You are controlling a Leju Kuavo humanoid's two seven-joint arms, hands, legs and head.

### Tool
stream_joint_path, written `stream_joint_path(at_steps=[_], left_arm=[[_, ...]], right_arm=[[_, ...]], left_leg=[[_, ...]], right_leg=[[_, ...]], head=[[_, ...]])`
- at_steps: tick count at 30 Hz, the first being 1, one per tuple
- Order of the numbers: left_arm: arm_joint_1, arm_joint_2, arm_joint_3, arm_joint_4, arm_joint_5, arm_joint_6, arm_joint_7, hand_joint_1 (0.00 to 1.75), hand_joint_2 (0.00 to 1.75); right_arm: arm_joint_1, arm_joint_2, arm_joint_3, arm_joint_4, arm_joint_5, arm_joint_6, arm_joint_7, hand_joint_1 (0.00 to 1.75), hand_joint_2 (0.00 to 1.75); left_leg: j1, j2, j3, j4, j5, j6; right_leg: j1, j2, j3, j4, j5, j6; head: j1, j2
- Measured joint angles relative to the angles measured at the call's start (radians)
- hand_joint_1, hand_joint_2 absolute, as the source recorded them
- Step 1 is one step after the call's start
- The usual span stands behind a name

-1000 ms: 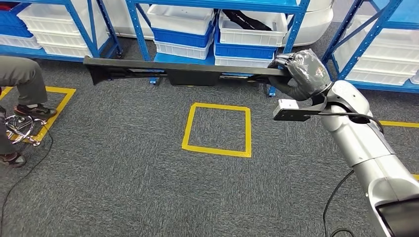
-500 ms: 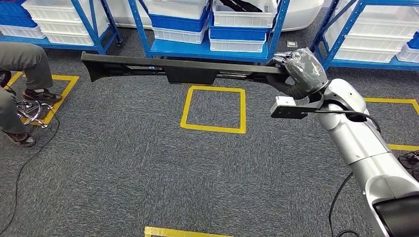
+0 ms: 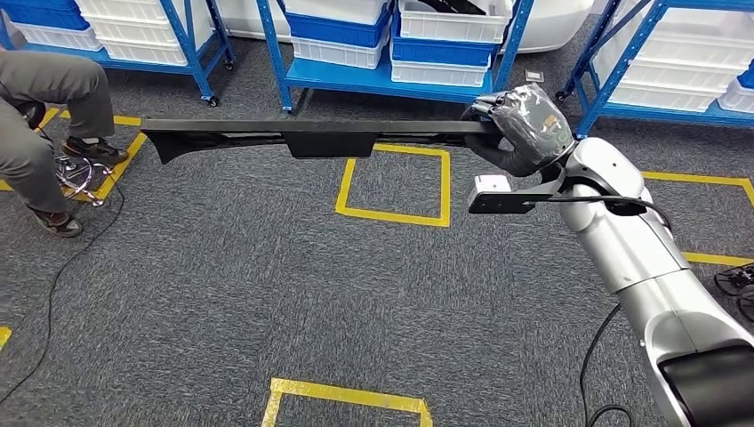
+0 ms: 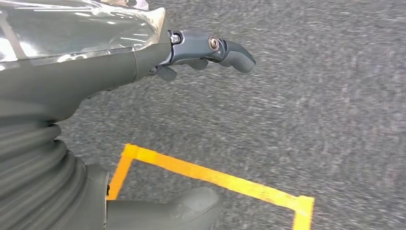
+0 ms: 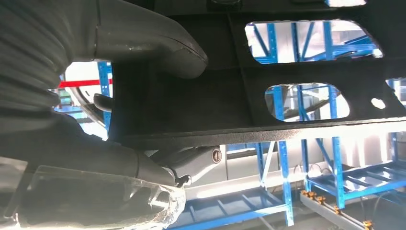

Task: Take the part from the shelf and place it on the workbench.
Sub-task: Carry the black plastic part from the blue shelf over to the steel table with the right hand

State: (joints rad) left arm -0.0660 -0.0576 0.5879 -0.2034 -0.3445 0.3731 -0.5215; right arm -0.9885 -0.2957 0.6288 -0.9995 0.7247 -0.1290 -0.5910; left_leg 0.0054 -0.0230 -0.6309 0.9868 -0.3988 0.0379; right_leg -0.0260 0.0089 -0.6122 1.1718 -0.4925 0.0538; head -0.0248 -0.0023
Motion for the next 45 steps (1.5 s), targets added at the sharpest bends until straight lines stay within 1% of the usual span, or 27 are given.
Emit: stream_joint_path(at_steps=[2,3,4,6,7,9,10,11,12,13,16,18,20,22,24,26,27,28,29,31,33,36,38,40,42,43,45], left_arm=[[-0.001,0.0,0.003,0.0,-0.001,0.0,-0.001,0.0,1.75],[-0.001,0.0,0.004,0.0,-0.002,0.0,-0.002,0.0,1.75],[0.0,0.0,0.006,0.0,-0.002,0.0,-0.002,0.0,1.75],[0.005,0.0,0.009,0.0,-0.004,0.001,-0.003,0.0,1.75],[0.006,0.0,0.011,0.0,-0.006,0.001,-0.003,0.0,1.75],[0.008,0.0,0.012,0.0,-0.009,0.002,-0.002,0.0,1.75],[0.008,0.0,0.013,0.0,-0.01,0.002,-0.002,0.0,1.75],[0.008,0.0,0.013,0.0,-0.011,0.002,-0.002,0.0,1.75],[0.009,-0.001,0.013,0.0,-0.011,0.002,-0.002,0.0,1.75],[0.009,-0.001,0.013,0.0,-0.012,0.002,-0.002,0.0,1.75],[0.008,0.0,0.013,0.0,-0.012,0.001,-0.003,0.0,1.75],[0.008,0.002,0.013,0.0,-0.013,0.0,-0.004,0.0,1.75],[0.008,0.003,0.013,0.0,-0.014,0.0,-0.004,0.0,1.75],[0.008,0.003,0.013,0.0,-0.014,0.001,-0.004,0.0,1.75],[0.006,0.003,0.013,0.0,-0.014,0.001,-0.003,0.0,1.75],[0.005,0.003,0.013,0.0,-0.014,0.001,-0.002,0.0,1.75],[0.005,0.003,0.014,0.0,-0.014,0.001,-0.001,0.0,1.75],[0.006,0.002,0.015,0.0,-0.014,0.001,0.0,0.0,1.75],[0.007,0.002,0.016,0.0,-0.014,0.001,0.002,0.0,1.75],[0.007,0.002,0.02,0.0,-0.013,0.001,0.005,0.0,1.75],[0.006,0.003,0.024,0.0,-0.013,0.003,0.006,0.0,1.75],[0.011,0.005,0.028,0.0,-0.012,0.005,0.009,0.0,1.75],[0.013,0.006,0.03,0.0,-0.013,0.006,0.015,0.0,1.75],[0.009,0.007,0.034,0.0,-0.013,0.01,0.022,0.0,1.75],[0.008,0.006,0.038,0.0,-0.012,0.016,0.029,0.0,1.75],[0.008,0.006,0.04,0.0,-0.012,0.019,0.033,0.0,1.75],[0.007,0.005,0.044,0.0,-0.012,0.024,0.037,0.0,1.75]], right_arm=[[-0.002,0.005,-0.002,0.001,0.006,0.0,0.0,1.75,1.75],[-0.002,0.007,-0.003,0.002,0.009,0.0,0.0,1.75,1.75],[-0.003,0.01,-0.003,0.003,0.013,0.0,0.0,1.75,1.75],[-0.005,0.016,-0.003,0.005,0.018,0.0,0.0,1.75,1.75],[-0.006,0.019,-0.004,0.005,0.021,0.0,0.0,1.75,1.75],[-0.008,0.022,-0.004,0.006,0.027,0.0,0.0,1.75,1.75],[-0.008,0.022,-0.005,0.007,0.029,0.0,0.0,1.75,1.75],[-0.009,0.023,-0.005,0.008,0.03,0.0,0.0,1.75,1.75],[-0.009,0.024,-0.005,0.009,0.031,0.0,0.0,1.75,1.75],[-0.008,0.025,-0.005,0.011,0.032,0.0,0.0,1.75,1.75],[-0.01,0.025,-0.007,0.012,0.034,0.0,0.0,1.75,1.75],[-0.011,0.024,-0.009,0.013,0.036,0.0,0.001,1.75,1.75],[-0.011,0.025,-0.01,0.013,0.039,-0.001,0.003,1.75,1.75],[-0.011,0.024,-0.01,0.014,0.044,-0.001,0.004,1.75,1.75],[-0.009,0.022,-0.01,0.015,0.049,-0.002,0.005,1.75,1.75],[-0.002,0.02,-0.009,0.018,0.053,-0.003,0.005,1.75,1.75],[0.002,0.02,-0.008,0.02,0.057,-0.003,0.006,1.75,1.75],[0.005,0.02,-0.007,0.021,0.061,-0.003,0.006,1.75,1.75],[0.007,0.022,-0.005,0.022,0.066,-0.004,0.007,1.75,1.75],[0.008,0.028,-0.001,0.023,0.079,-0.013,0.013,1.75,1.75],[0.011,0.041,0.003,0.023,0.089,-0.024,0.021,1.75,1.75],[0.015,0.067,0.011,0.023,0.099,-0.029,0.03,1.75,1.75],[0.011,0.082,0.017,0.024,0.103,-0.028,0.033,1.75,1.75],[0.007,0.097,0.02,0.027,0.105,-0.026,0.035,1.75,1.75],[0.005,0.113,0.023,0.032,0.111,-0.024,0.036,1.75,1.75],[0.003,0.123,0.026,0.036,0.114,-0.022,0.037,1.75,1.75],[-0.004,0.143,0.03,0.042,0.119,-0.019,0.037,1.75,1.75]], left_leg=[[-0.001,-0.011,-0.02,0.013,0.012,-0.014],[-0.002,-0.017,-0.027,0.016,0.018,-0.02],[-0.001,-0.024,-0.031,0.017,0.026,-0.026],[0.003,-0.024,-0.041,0.023,0.024,-0.037],[0.005,-0.016,-0.054,0.048,0.003,-0.043],[0.008,0.006,-0.096,0.154,-0.07,-0.053],[0.009,0.013,-0.122,0.222,-0.106,-0.058],[0.01,0.016,-0.139,0.275,-0.127,-0.062],[0.011,0.019,-0.142,0.3,-0.131,-0.063],[0.012,0.021,-0.124,0.286,-0.118,-0.062],[0.007,0.051,0.002,0.104,-0.055,-0.047],[-0.004,0.072,0.042,0.034,-0.046,-0.031],[-0.009,0.064,0.039,0.022,-0.042,-0.017],[-0.006,0.051,0.04,0.005,-0.031,-0.003],[-0.002,0.036,0.04,-0.006,-0.021,0.008],[-0.002,0.017,0.036,-0.006,-0.018,0.011],[-0.002,0.005,0.035,-0.005,-0.017,0.011],[-0.002,-0.006,0.035,-0.004,-0.016,0.01],[-0.002,-0.017,0.035,-0.002,-0.016,0.008],[-0.004,-0.037,0.029,0.01,-0.019,0.003],[-0.005,-0.054,0.015,0.021,-0.019,-0.008],[0.001,-0.069,-0.001,0.027,-0.015,-0.024],[0.003,-0.04,-0.025,0.074,-0.044,-0.035],[0.006,0.002,-0.083,0.192,-0.103,-0.047],[0.01,0.018,-0.136,0.298,-0.135,-0.053],[0.011,0.02,-0.141,0.305,-0.127,-0.054],[0.014,0.032,-0.091,0.206,-0.068,-0.052]], right_leg=[[0.001,0.02,0.081,-0.12,-0.015,-0.005],[0.004,0.025,0.097,-0.148,-0.027,-0.011],[0.008,0.022,0.096,-0.156,-0.028,-0.018],[0.003,0.008,0.091,-0.156,-0.018,-0.035],[0.0,0.0,0.088,-0.157,-0.012,-0.045],[0.0,-0.013,0.079,-0.158,-0.003,-0.061],[0.002,-0.021,0.075,-0.158,0.001,-0.066],[0.004,-0.028,0.07,-0.158,0.003,-0.067],[0.006,-0.036,0.067,-0.158,0.005,-0.068],[0.007,-0.044,0.065,-0.158,0.007,-0.068],[0.013,-0.066,0.064,-0.157,0.009,-0.064],[0.018,-0.08,0.062,-0.158,0.012,-0.059],[0.02,-0.093,0.06,-0.16,0.014,-0.051],[0.02,-0.073,0.045,-0.138,-0.001,-0.045],[0.017,-0.033,-0.001,-0.042,-0.048,-0.05],[0.015,-0.018,-0.061,0.088,-0.094,-0.052],[0.014,-0.015,-0.077,0.122,-0.099,-0.048],[0.012,-0.014,-0.072,0.111,-0.087,-0.04],[0.01,-0.011,-0.05,0.064,-0.063,-0.031],[0.003,0.014,0.013,-0.072,-0.007,-0.016],[-0.001,0.034,0.043,-0.142,0.015,-0.016],[0.0,0.018,0.039,-0.143,0.019,-0.03],[-0.004,0.003,0.04,-0.147,0.024,-0.042],[-0.001,-0.013,0.04,-0.147,0.024,-0.048],[0.002,-0.031,0.04,-0.147,0.023,-0.05],[0.003,-0.039,0.04,-0.147,0.023,-0.05],[0.003,-0.054,0.041,-0.147,0.022,-0.051]], head=[[-0.001,0.0],[-0.002,0.0],[-0.002,0.0],[-0.002,0.0],[-0.003,0.0],[-0.006,0.0],[-0.007,0.0],[-0.007,0.0],[-0.007,0.0],[-0.007,0.0],[-0.007,0.0],[-0.007,0.0],[-0.007,0.0],[-0.005,0.0],[-0.003,0.0],[-0.002,0.0],[-0.002,0.0],[-0.002,0.0],[-0.002,0.0],[-0.001,0.0],[-0.001,0.0],[-0.001,0.0],[-0.006,0.0],[-0.013,0.0],[-0.013,0.0],[-0.013,0.0],[-0.013,0.0]])
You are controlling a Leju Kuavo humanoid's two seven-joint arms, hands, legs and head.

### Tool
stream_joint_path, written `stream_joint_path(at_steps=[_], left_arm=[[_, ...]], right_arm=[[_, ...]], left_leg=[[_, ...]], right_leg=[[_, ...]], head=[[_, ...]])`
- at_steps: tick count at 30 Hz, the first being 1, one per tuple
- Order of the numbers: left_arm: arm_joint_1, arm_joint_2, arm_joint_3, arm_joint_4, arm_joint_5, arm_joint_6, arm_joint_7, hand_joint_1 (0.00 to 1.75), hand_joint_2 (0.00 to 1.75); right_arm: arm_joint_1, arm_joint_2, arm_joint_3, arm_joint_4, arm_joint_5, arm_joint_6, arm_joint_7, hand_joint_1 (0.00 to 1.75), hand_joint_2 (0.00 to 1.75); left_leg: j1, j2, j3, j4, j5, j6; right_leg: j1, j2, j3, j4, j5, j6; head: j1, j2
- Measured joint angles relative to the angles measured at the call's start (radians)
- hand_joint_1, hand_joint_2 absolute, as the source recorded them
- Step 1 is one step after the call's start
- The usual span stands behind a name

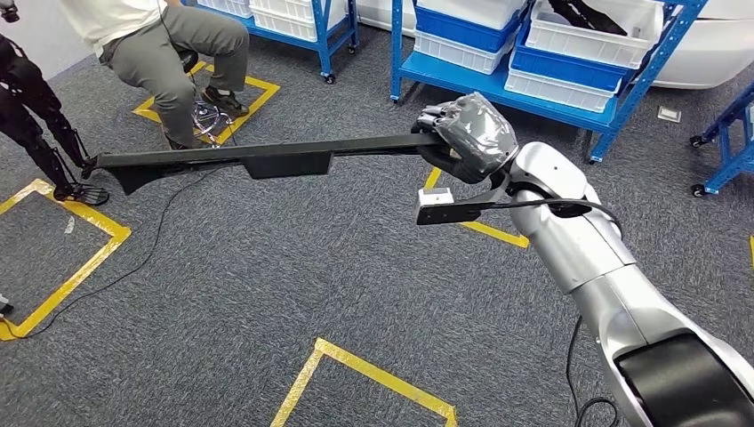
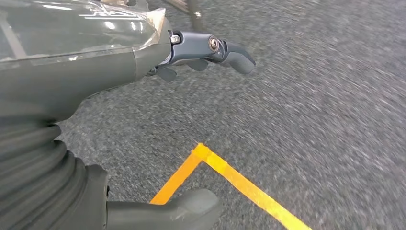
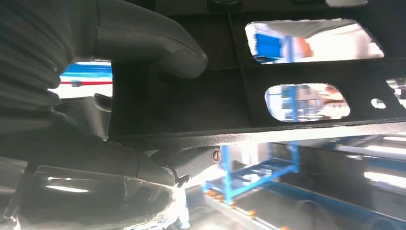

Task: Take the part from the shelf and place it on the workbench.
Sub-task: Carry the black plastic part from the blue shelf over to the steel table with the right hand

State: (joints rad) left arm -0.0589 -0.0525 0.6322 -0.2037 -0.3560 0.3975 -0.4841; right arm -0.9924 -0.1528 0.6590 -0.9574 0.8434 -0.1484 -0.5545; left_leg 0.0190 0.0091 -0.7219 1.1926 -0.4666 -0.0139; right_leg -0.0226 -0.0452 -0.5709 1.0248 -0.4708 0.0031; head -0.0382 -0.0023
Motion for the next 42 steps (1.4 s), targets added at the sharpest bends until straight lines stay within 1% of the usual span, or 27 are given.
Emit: stream_joint_path(at_steps=[2,3,4,6,7,9,11,12,13,14,16,17,18,19,21,23,25,27,28,29,30,32,34,36,38,40,42], left_arm=[[-0.004,0.0,0.004,0.0,0.0,0.003,0.002,0.0,1.75],[-0.006,0.0,0.005,0.0,0.0,0.004,0.002,0.0,1.75],[-0.008,-0.001,0.007,0.0,0.0,0.005,0.002,0.0,1.75],[-0.008,-0.001,0.009,0.0,0.0,0.004,0.005,0.0,1.75],[-0.008,-0.001,0.009,0.0,-0.003,0.0,0.013,0.0,1.75],[-0.008,-0.001,0.009,0.0,-0.017,-0.026,0.062,0.0,1.75],[-0.009,0.0,0.005,0.0,-0.048,-0.068,0.167,0.0,1.75],[-0.009,0.0,0.0,0.001,-0.066,-0.086,0.225,0.0,1.75],[-0.008,0.0,-0.006,0.002,-0.084,-0.103,0.282,0.0,1.75],[-0.007,0.0,-0.014,0.002,-0.099,-0.117,0.332,0.0,1.75],[-0.006,0.0,-0.028,0.004,-0.119,-0.144,0.42,0.0,1.75],[-0.005,0.0,-0.034,0.004,-0.125,-0.156,0.454,0.0,1.75],[-0.006,0.0,-0.039,0.005,-0.128,-0.168,0.481,0.0,1.75],[-0.005,0.001,-0.043,0.005,-0.131,-0.18,0.503,0.0,1.75],[-0.003,0.004,-0.049,0.007,-0.136,-0.202,0.537,0.0,1.75],[0.001,0.007,-0.054,0.009,-0.141,-0.215,0.553,0.0,1.75],[0.002,0.011,-0.059,0.009,-0.145,-0.221,0.56,0.0,1.75],[0.001,0.012,-0.063,0.009,-0.147,-0.226,0.562,0.0,1.75],[0.002,0.012,-0.065,0.009,-0.148,-0.229,0.562,0.0,1.75],[0.002,0.012,-0.066,0.009,-0.149,-0.231,0.563,0.0,1.75],[0.003,0.013,-0.068,0.009,-0.152,-0.233,0.563,0.0,1.75],[0.001,0.013,-0.07,0.009,-0.157,-0.236,0.56,0.0,1.75],[-0.001,0.013,-0.073,0.009,-0.16,-0.239,0.556,0.0,1.75],[-0.002,0.014,-0.076,0.009,-0.162,-0.24,0.555,0.0,1.75],[0.0,0.015,-0.077,0.009,-0.163,-0.241,0.554,0.0,1.75],[-0.001,0.018,-0.078,0.009,-0.163,-0.241,0.554,0.0,1.75],[-0.003,0.021,-0.078,0.009,-0.163,-0.241,0.553,0.0,1.75]], right_arm=[[-0.013,0.015,0.003,0.004,0.001,0.002,0.0,1.75,1.75],[-0.019,0.02,0.004,0.005,0.001,0.002,0.0,1.75,1.75],[-0.023,0.024,0.004,0.007,0.001,0.002,0.0,1.75,1.75],[-0.027,0.031,0.006,0.011,0.001,0.001,0.001,1.75,1.75],[-0.027,0.032,0.006,0.013,0.002,0.001,0.001,1.75,1.75],[-0.027,0.031,0.006,0.015,0.002,0.001,0.001,1.75,1.75],[-0.021,0.03,0.006,0.016,0.003,0.003,0.002,1.75,1.75],[-0.015,0.029,0.006,0.016,0.005,0.003,0.002,1.75,1.75],[-0.01,0.029,0.005,0.016,0.007,0.004,0.003,1.75,1.75],[-0.007,0.028,0.005,0.016,0.009,0.005,0.004,1.75,1.75],[-0.005,0.028,0.003,0.013,0.012,0.006,0.004,1.75,1.75],[-0.005,0.028,0.002,0.01,0.013,0.006,0.004,1.75,1.75],[-0.005,0.029,0.001,0.007,0.014,0.007,0.005,1.75,1.75],[-0.005,0.031,0.0,0.004,0.014,0.007,0.005,1.75,1.75],[-0.005,0.037,0.0,0.0,0.015,0.01,0.006,1.75,1.75],[-0.005,0.042,0.0,-0.004,0.017,0.015,0.006,1.75,1.75],[-0.004,0.045,0.0,-0.008,0.018,0.018,0.006,1.75,1.75],[-0.002,0.046,-0.001,-0.009,0.018,0.021,0.007,1.75,1.75],[0.001,0.046,-0.001,-0.01,0.018,0.022,0.007,1.75,1.75],[0.004,0.046,-0.001,-0.012,0.019,0.023,0.008,1.75,1.75],[0.007,0.045,-0.001,-0.015,0.019,0.024,0.009,1.75,1.75],[0.009,0.043,-0.004,-0.024,0.021,0.026,0.011,1.75,1.75],[0.009,0.04,-0.008,-0.033,0.021,0.03,0.014,1.75,1.75],[0.01,0.038,-0.01,-0.038,0.022,0.035,0.018,1.75,1.75],[0.012,0.035,-0.012,-0.042,0.023,0.039,0.02,1.75,1.75],[0.017,0.029,-0.013,-0.045,0.024,0.04,0.02,1.75,1.75],[0.027,0.023,-0.014,-0.045,0.025,0.043,0.02,1.75,1.75]], left_leg=[[-0.004,0.031,0.064,-0.125,0.045,0.005],[-0.008,0.04,0.079,-0.158,0.052,0.009],[-0.013,0.04,0.082,-0.17,0.052,0.013],[-0.017,0.019,0.081,-0.176,0.056,0.025],[-0.017,0.01,0.083,-0.181,0.06,0.033],[-0.015,-0.007,0.086,-0.189,0.068,0.048],[-0.017,-0.026,0.085,-0.189,0.07,0.055],[-0.017,-0.038,0.085,-0.189,0.07,0.056],[-0.018,-0.05,0.085,-0.189,0.07,0.057],[-0.019,-0.063,0.085,-0.188,0.071,0.057],[-0.021,-0.087,0.084,-0.186,0.072,0.056],[-0.023,-0.098,0.082,-0.183,0.072,0.054],[-0.024,-0.107,0.08,-0.18,0.073,0.051],[-0.023,-0.115,0.077,-0.179,0.074,0.048],[-0.021,-0.128,0.072,-0.178,0.076,0.039],[-0.02,-0.094,0.056,-0.149,0.055,0.028],[-0.015,-0.04,0.009,-0.049,-0.003,0.016],[-0.004,-0.021,-0.049,0.069,-0.05,0.003],[0.003,-0.016,-0.061,0.091,-0.05,-0.003],[0.01,-0.011,-0.055,0.078,-0.034,-0.009],[0.016,-0.001,-0.028,0.026,-0.005,-0.014],[0.022,0.037,0.043,-0.105,0.046,-0.021],[0.017,0.051,0.075,-0.165,0.058,-0.013],[0.007,0.029,0.075,-0.169,0.057,0.005],[0.002,0.012,0.079,-0.176,0.061,0.024],[0.001,-0.006,0.082,-0.18,0.064,0.041],[-0.004,-0.03,0.082,-0.18,0.064,0.048]], right_leg=[[0.005,-0.012,-0.001,0.0,-0.002,0.002],[0.009,-0.019,-0.003,0.0,-0.003,0.004],[0.013,-0.026,-0.003,-0.001,-0.004,0.006],[0.016,-0.039,-0.004,-0.001,-0.008,0.014],[0.015,-0.031,-0.008,0.011,-0.017,0.017],[0.014,0.004,-0.044,0.091,-0.059,0.012],[0.013,0.032,-0.106,0.224,-0.111,0.003],[0.014,0.037,-0.131,0.273,-0.125,0.002],[0.015,0.04,-0.141,0.29,-0.126,0.006],[0.017,0.044,-0.129,0.261,-0.108,0.011],[0.019,0.068,-0.065,0.124,-0.052,0.017],[0.02,0.083,-0.034,0.058,-0.026,0.015],[0.021,0.094,-0.014,0.017,-0.011,0.012],[0.023,0.099,-0.006,0.0,-0.004,0.008],[0.019,0.082,-0.001,-0.006,0.003,0.0],[0.012,0.063,0.006,-0.013,0.008,-0.012],[0.01,0.044,0.009,-0.017,0.01,-0.02],[0.011,0.025,0.009,-0.016,0.009,-0.022],[0.011,0.015,0.009,-0.016,0.008,-0.022],[0.01,0.005,0.009,-0.016,0.006,-0.021],[0.009,-0.003,0.011,-0.015,0.004,-0.018],[0.012,-0.018,0.013,-0.013,-0.003,-0.007],[0.02,-0.032,0.016,-0.013,-0.009,0.006],[0.023,-0.048,0.021,-0.018,-0.013,0.02],[0.018,-0.034,0.013,0.005,-0.03,0.028],[0.012,0.008,-0.037,0.107,-0.077,0.02],[0.013,0.034,-0.108,0.244,-0.124,0.012]], head=[[0.0,0.0],[0.001,0.0],[0.003,0.0],[0.005,0.0],[0.006,0.0],[0.008,0.0],[0.01,0.0],[0.01,0.0],[0.01,0.0],[0.011,0.0],[0.012,0.0],[0.012,0.0],[0.012,0.0],[0.011,0.0],[0.012,0.0],[0.01,0.0],[0.007,0.0],[0.006,0.0],[0.006,0.0],[0.006,0.0],[0.006,0.0],[0.005,0.0],[0.008,0.0],[0.012,0.0],[0.012,0.0],[0.014,0.0],[0.015,0.0]])
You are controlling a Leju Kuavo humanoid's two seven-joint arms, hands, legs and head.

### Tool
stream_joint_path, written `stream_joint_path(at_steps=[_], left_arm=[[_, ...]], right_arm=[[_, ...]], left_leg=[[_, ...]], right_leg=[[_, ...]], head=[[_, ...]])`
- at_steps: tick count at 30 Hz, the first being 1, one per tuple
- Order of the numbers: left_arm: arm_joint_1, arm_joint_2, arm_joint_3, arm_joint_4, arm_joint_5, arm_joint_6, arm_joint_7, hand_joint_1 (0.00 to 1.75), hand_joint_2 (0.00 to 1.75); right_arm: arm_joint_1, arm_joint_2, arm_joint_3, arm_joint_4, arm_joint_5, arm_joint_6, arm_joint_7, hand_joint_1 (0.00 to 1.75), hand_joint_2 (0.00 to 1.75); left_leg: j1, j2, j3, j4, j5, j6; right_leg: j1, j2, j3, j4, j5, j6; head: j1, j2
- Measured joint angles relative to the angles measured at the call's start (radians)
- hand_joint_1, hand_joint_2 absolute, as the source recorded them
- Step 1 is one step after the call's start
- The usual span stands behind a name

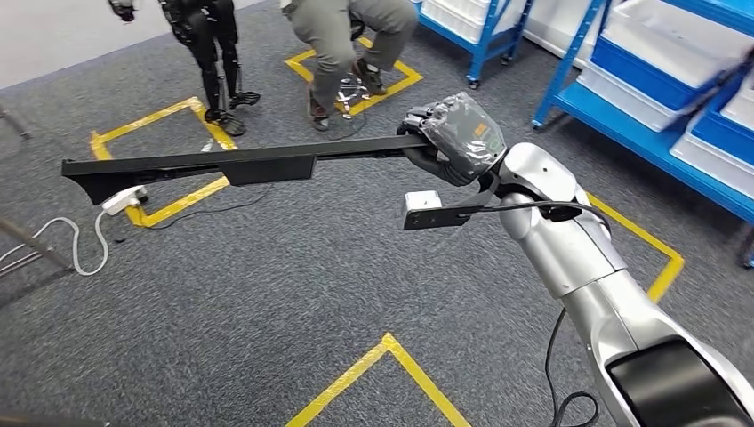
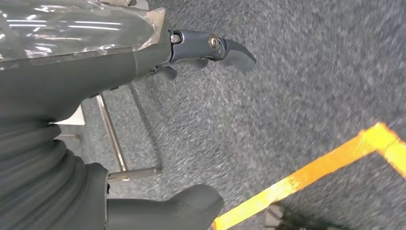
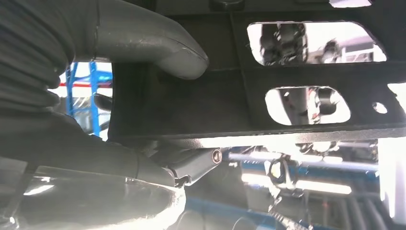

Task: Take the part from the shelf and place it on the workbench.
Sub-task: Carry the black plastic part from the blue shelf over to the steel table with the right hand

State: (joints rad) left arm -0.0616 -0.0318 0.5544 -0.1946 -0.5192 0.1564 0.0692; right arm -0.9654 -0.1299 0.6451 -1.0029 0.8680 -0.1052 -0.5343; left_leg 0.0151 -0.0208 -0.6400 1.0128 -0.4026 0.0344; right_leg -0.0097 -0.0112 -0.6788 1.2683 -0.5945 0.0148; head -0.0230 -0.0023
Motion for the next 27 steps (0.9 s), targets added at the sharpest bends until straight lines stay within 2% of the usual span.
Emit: stream_joint_path(at_steps=[1,2,3,4,6,7,8,9,10,12,14,15,16,17,18,20,22,23,25,27], left_arm=[[0.0,0.001,0.0,0.0,0.0,0.0,0.0,0.0,1.75],[0.0,0.001,0.0,0.0,0.0,0.0,0.0,0.0,1.75],[0.0,0.001,0.0,0.0,0.0,0.0,0.0,0.0,1.75],[0.001,0.001,0.0,0.0,0.0,0.0,0.0,0.0,1.75],[0.002,0.0,0.0,0.0,-0.002,0.0,-0.001,0.0,1.75],[0.003,0.0,0.0,0.0,-0.002,0.0,-0.002,0.0,1.75],[0.004,0.0,0.0,0.0,-0.003,0.0,-0.003,0.0,1.75],[0.006,0.0,0.0,0.0,-0.003,0.0,-0.004,0.0,1.75],[0.009,0.0,-0.001,0.0,-0.003,0.0,-0.004,0.0,1.75],[0.011,0.0,-0.001,0.0,-0.003,0.0,-0.005,0.0,1.75],[0.01,0.0,-0.001,0.0,-0.003,0.0,-0.006,0.0,1.75],[0.009,0.0,-0.001,0.0,-0.003,0.0,-0.006,0.0,1.75],[0.009,-0.001,-0.001,0.0,-0.004,0.0,-0.006,0.0,1.75],[0.01,-0.001,-0.001,0.0,-0.004,0.0,-0.007,0.0,1.75],[0.01,-0.001,-0.001,0.0,-0.004,0.0,-0.007,0.0,1.75],[0.009,-0.001,-0.001,0.0,-0.005,0.0,-0.008,0.0,1.75],[0.006,0.0,-0.001,0.0,-0.006,0.0,-0.008,0.0,1.75],[0.004,-0.001,-0.001,0.0,-0.006,-0.001,-0.007,0.0,1.75],[0.004,0.0,-0.001,0.0,-0.005,0.0,-0.006,0.0,1.75],[0.003,0.0,-0.001,0.0,-0.004,0.002,-0.004,0.0,1.75]], right_arm=[[0.006,-0.002,0.0,0.0,0.001,0.002,0.0,1.75,1.75],[0.01,-0.005,0.0,0.0,0.001,0.003,0.0,1.75,1.75],[0.012,-0.006,0.0,-0.001,0.002,0.004,0.0,1.75,1.75],[0.013,-0.007,-0.001,-0.002,0.002,0.005,0.0,1.75,1.75],[0.012,-0.008,-0.002,-0.004,0.002,0.007,0.0,1.75,1.75],[0.012,-0.008,-0.003,-0.006,0.002,0.008,0.0,1.75,1.75],[0.012,-0.008,-0.003,-0.007,0.002,0.009,0.0,1.75,1.75],[0.012,-0.007,-0.003,-0.008,0.002,0.01,0.0,1.75,1.75],[0.011,-0.006,-0.004,-0.01,0.002,0.011,0.0,1.75,1.75],[0.01,-0.003,-0.005,-0.012,0.003,0.011,0.0,1.75,1.75],[0.009,-0.001,-0.006,-0.014,0.002,0.012,0.0,1.75,1.75],[0.009,-0.001,-0.006,-0.014,0.002,0.012,0.0,1.75,1.75],[0.01,-0.001,-0.006,-0.014,0.002,0.012,0.0,1.75,1.75],[0.01,-0.001,-0.005,-0.014,0.003,0.013,0.0,1.75,1.75],[0.011,-0.001,-0.005,-0.014,0.003,0.013,0.0,1.75,1.75],[0.01,-0.001,-0.006,-0.017,0.003,0.014,0.0,1.75,1.75],[0.007,0.0,-0.007,-0.019,0.003,0.014,0.0,1.75,1.75],[0.006,0.002,-0.007,-0.02,0.004,0.015,0.0,1.75,1.75],[0.004,0.009,-0.006,-0.02,0.008,0.017,0.0,1.75,1.75],[0.003,0.014,-0.006,-0.02,0.012,0.018,0.0,1.75,1.75]], left_leg=[[-0.003,-0.014,0.0,0.0,0.0,0.001],[-0.005,-0.029,0.001,0.001,0.0,0.001],[-0.007,-0.042,0.001,0.001,0.0,0.001],[-0.008,-0.054,0.002,0.002,0.0,0.001],[-0.01,-0.075,-0.002,0.006,-0.001,-0.003],[-0.01,-0.084,-0.004,0.007,0.0,-0.006],[-0.009,-0.092,-0.007,0.007,0.001,-0.011],[-0.008,-0.1,-0.008,0.005,0.002,-0.016],[-0.007,-0.096,-0.01,0.007,0.001,-0.021],[-0.008,-0.052,-0.03,0.051,-0.029,-0.03],[-0.005,-0.001,-0.086,0.167,-0.089,-0.04],[-0.001,0.008,-0.118,0.229,-0.113,-0.045],[0.003,0.013,-0.138,0.267,-0.122,-0.049],[0.007,0.016,-0.143,0.273,-0.115,-0.053],[0.011,0.022,-0.127,0.24,-0.091,-0.055],[0.013,0.057,-0.055,0.108,-0.035,-0.057],[0.008,0.083,-0.007,0.019,-0.009,-0.048],[0.004,0.082,-0.004,0.011,-0.011,-0.042],[0.0,0.061,-0.003,0.005,-0.007,-0.027],[0.0,0.044,0.003,-0.005,0.0,-0.01]], right_leg=[[0.001,0.005,-0.022,0.035,-0.005,0.001],[0.002,0.008,-0.027,0.032,0.005,0.006],[0.002,0.013,-0.012,-0.011,0.031,0.011],[0.003,0.024,0.016,-0.08,0.064,0.015],[0.002,0.054,0.069,-0.203,0.118,0.015],[0.004,0.063,0.082,-0.233,0.13,0.011],[0.006,0.061,0.088,-0.242,0.134,0.006],[0.006,0.05,0.089,-0.245,0.136,0.0],[0.004,0.041,0.093,-0.249,0.138,-0.006],[-0.002,0.022,0.101,-0.259,0.143,-0.021],[0.001,0.004,0.106,-0.262,0.142,-0.032],[0.002,-0.006,0.106,-0.262,0.141,-0.035],[0.003,-0.016,0.106,-0.262,0.14,-0.036],[0.003,-0.026,0.107,-0.262,0.139,-0.036],[0.003,-0.034,0.107,-0.261,0.138,-0.035],[0.006,-0.049,0.109,-0.26,0.133,-0.029],[0.013,-0.064,0.111,-0.258,0.127,-0.019],[0.016,-0.071,0.112,-0.258,0.125,-0.014],[0.015,-0.079,0.113,-0.257,0.121,-0.003],[0.01,-0.049,0.097,-0.219,0.096,0.001]], head=[[0.0,0.0],[0.0,0.0],[0.0,0.0],[0.0,0.0],[-0.001,0.0],[-0.001,0.0],[-0.001,0.0],[-0.001,0.0],[-0.001,0.0],[-0.004,0.0],[-0.007,0.0],[-0.007,0.0],[-0.006,0.0],[-0.007,0.0],[-0.007,0.0],[-0.007,0.0],[-0.004,0.0],[-0.002,0.0],[0.002,0.0],[0.003,0.0]])
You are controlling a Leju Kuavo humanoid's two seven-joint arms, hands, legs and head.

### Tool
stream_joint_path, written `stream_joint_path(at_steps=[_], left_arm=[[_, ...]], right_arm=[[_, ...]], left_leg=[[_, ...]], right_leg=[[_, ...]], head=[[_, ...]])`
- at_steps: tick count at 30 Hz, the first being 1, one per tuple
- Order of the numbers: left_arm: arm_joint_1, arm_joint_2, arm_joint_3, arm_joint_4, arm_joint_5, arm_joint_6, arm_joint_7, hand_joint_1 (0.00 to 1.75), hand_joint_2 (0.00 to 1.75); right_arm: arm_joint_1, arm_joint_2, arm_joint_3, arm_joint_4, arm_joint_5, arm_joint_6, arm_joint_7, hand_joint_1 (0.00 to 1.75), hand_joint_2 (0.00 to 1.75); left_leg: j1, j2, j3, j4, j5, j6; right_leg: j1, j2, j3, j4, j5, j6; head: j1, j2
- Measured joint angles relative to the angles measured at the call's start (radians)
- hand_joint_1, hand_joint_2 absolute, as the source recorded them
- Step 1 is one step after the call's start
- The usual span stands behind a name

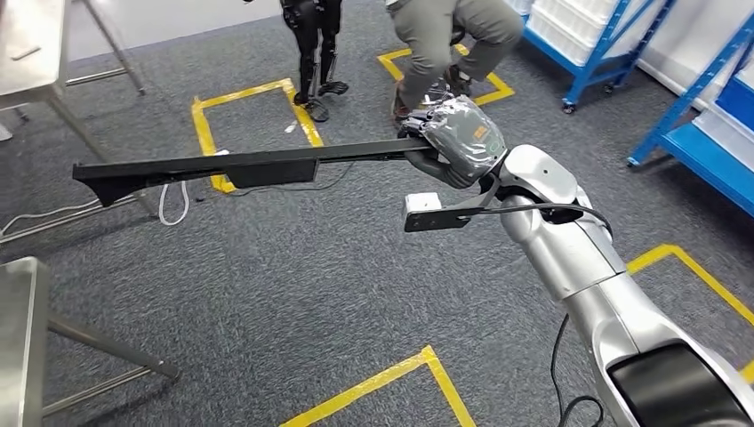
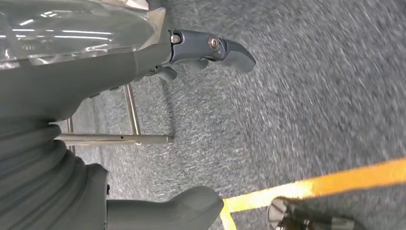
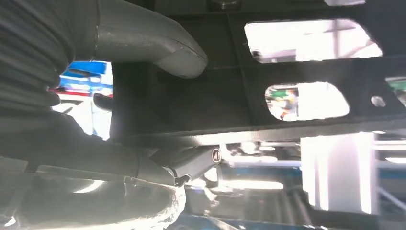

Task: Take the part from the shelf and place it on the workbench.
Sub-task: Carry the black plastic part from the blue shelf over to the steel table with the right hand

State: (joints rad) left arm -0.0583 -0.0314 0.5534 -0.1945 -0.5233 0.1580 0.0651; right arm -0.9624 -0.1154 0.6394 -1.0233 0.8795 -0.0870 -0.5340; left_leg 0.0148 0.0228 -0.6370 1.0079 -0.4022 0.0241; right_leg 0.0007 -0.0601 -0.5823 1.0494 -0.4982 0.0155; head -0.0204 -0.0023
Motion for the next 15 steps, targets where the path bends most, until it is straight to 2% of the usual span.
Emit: stream_joint_path(at_steps=[2,3,4,5,6,8,9,10,11,13,15], left_arm=[[-0.004,0.0,0.0,0.0,0.001,0.001,0.001,0.0,1.75],[-0.006,0.001,0.0,0.0,0.002,0.002,0.001,0.0,1.75],[-0.007,0.001,0.001,0.0,0.003,0.002,0.002,0.0,1.75],[-0.007,0.0,0.002,0.0,0.004,0.002,0.003,0.0,1.75],[-0.007,0.0,0.002,0.0,0.005,0.002,0.004,0.0,1.75],[-0.005,-0.002,0.003,0.0,0.006,0.002,0.005,0.0,1.75],[-0.005,-0.003,0.003,0.0,0.006,0.002,0.005,0.0,1.75],[-0.005,-0.003,0.004,0.0,0.006,0.002,0.005,0.0,1.75],[-0.003,-0.003,0.004,0.0,0.006,0.002,0.005,0.0,1.75],[0.001,-0.004,0.004,0.0,0.006,0.003,0.005,0.0,1.75],[0.005,-0.005,0.004,0.0,0.006,0.003,0.005,0.0,1.75]], right_arm=[[0.002,0.001,0.0,0.0,0.0,0.0,0.0,1.75,1.75],[0.004,0.001,0.0,0.001,0.0,0.001,0.0,1.75,1.75],[0.007,0.002,0.0,0.003,0.0,0.002,0.0,1.75,1.75],[0.009,0.002,0.001,0.004,0.001,0.003,0.0,1.75,1.75],[0.01,0.003,0.001,0.005,0.001,0.004,0.0,1.75,1.75],[0.007,0.004,0.001,0.005,0.002,0.007,0.0,1.75,1.75],[0.004,0.005,0.001,0.006,0.002,0.007,0.0,1.75,1.75],[0.002,0.007,0.001,0.006,0.002,0.008,0.0,1.75,1.75],[0.001,0.011,0.001,0.007,0.002,0.009,0.0,1.75,1.75],[-0.001,0.019,0.002,0.008,0.003,0.01,-0.001,1.75,1.75],[-0.004,0.026,0.003,0.008,0.004,0.01,-0.002,1.75,1.75]], left_leg=[[0.0,-0.02,0.003,-0.004,0.003,0.01],[0.0,-0.032,0.003,-0.004,0.003,0.013],[0.0,-0.046,0.003,-0.004,0.003,0.013],[0.0,-0.06,0.003,-0.003,0.003,0.013],[0.0,-0.073,0.003,-0.003,0.003,0.013],[-0.001,-0.097,0.002,0.001,0.002,0.011],[-0.002,-0.107,0.0,0.004,0.001,0.007],[-0.004,-0.116,-0.002,0.006,0.001,0.003],[-0.004,-0.123,-0.005,0.007,0.002,-0.002],[-0.001,-0.13,-0.009,0.007,0.003,-0.013],[-0.001,-0.096,-0.024,0.035,-0.018,-0.022]], right_leg=[[-0.004,0.04,-0.053,0.116,-0.052,-0.009],[-0.005,0.048,-0.087,0.186,-0.077,-0.011],[-0.006,0.052,-0.115,0.237,-0.091,-0.011],[-0.006,0.055,-0.127,0.252,-0.09,-0.006],[-0.006,0.057,-0.12,0.231,-0.074,0.001],[-0.011,0.078,-0.062,0.095,-0.014,0.015],[-0.013,0.089,-0.034,0.034,0.011,0.016],[-0.015,0.098,-0.014,-0.01,0.028,0.015],[-0.014,0.101,-0.007,-0.025,0.034,0.011],[-0.014,0.086,-0.004,-0.027,0.039,0.0],[-0.017,0.072,0.0,-0.032,0.044,-0.013]], head=[[0.002,0.0],[0.002,0.0],[0.002,0.0],[0.002,0.0],[0.002,0.0],[0.002,0.0],[0.002,0.0],[0.001,0.0],[0.0,0.0],[0.0,0.0],[-0.002,0.0]])
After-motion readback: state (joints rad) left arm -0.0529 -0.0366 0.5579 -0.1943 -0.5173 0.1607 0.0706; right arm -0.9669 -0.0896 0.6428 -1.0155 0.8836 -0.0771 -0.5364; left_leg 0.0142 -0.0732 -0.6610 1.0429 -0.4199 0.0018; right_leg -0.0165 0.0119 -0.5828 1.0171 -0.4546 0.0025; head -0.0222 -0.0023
